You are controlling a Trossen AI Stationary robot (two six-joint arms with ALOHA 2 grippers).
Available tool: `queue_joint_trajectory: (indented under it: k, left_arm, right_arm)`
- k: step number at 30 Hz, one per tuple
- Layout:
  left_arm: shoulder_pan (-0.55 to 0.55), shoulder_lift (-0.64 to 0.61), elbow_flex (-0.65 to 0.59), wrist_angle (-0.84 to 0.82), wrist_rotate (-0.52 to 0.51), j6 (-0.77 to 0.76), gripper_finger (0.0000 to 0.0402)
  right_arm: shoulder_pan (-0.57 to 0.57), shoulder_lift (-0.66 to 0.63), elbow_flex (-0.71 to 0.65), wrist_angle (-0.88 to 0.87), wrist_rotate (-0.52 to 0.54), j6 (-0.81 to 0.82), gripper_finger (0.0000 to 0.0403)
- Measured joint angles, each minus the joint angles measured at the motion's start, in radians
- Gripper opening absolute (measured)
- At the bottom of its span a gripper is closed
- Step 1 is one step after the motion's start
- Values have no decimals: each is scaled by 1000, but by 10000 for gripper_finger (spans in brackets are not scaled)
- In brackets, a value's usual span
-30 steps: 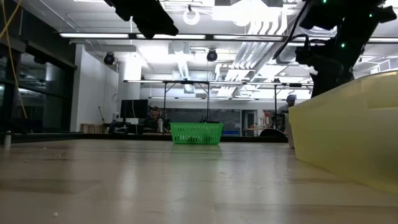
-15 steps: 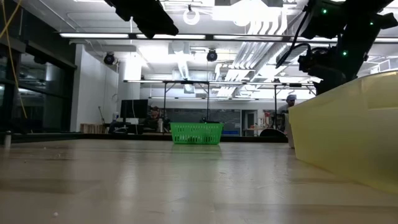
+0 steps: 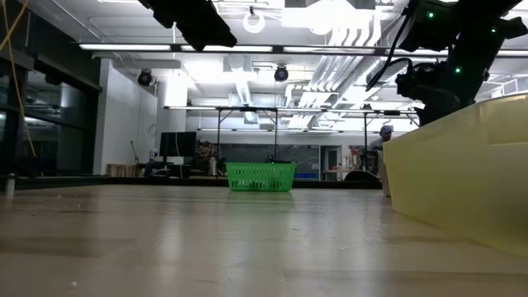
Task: Pick & Place Food Item
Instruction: Return to Home Position
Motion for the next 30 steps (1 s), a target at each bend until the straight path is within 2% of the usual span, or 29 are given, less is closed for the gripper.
queue_joint_trajectory:
  k: [15,25,30]
  left_arm:
    - [0,0,0,0,0,0,122]
    - [0,0,0,0,0,1,122]
    - [3,0,0,6,0,1,122]
  right_arm:
    - [0,0,0,0,-2,-15,143]
    - [0,0,2,10,-63,-49,141]
    - [0,0,60,5,-69,-85,140]
